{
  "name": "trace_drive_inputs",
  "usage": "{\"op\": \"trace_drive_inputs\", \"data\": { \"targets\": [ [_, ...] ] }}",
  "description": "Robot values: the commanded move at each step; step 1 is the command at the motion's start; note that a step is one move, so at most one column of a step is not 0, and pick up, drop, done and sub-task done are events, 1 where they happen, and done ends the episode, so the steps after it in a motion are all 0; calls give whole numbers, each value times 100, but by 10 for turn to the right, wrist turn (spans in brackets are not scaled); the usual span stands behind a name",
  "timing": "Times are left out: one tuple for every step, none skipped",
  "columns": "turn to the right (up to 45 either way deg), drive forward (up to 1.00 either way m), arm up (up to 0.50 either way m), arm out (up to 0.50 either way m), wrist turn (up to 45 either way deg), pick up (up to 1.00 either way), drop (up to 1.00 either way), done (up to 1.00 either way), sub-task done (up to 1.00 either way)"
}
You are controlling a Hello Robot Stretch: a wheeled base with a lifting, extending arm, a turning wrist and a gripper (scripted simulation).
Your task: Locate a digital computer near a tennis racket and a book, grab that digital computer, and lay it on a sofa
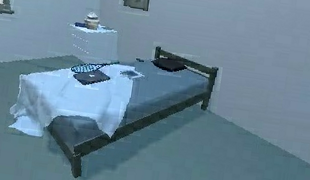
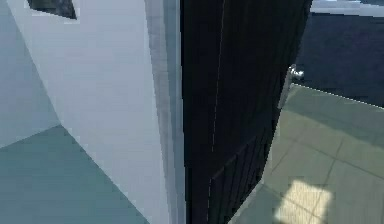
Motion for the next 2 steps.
{"op": "trace_drive_inputs", "data": {
  "targets": [
    [0,100,0,0,0,0,0,0,0],
    [360,0,0,0,0,0,0,0,0]
  ]
}}
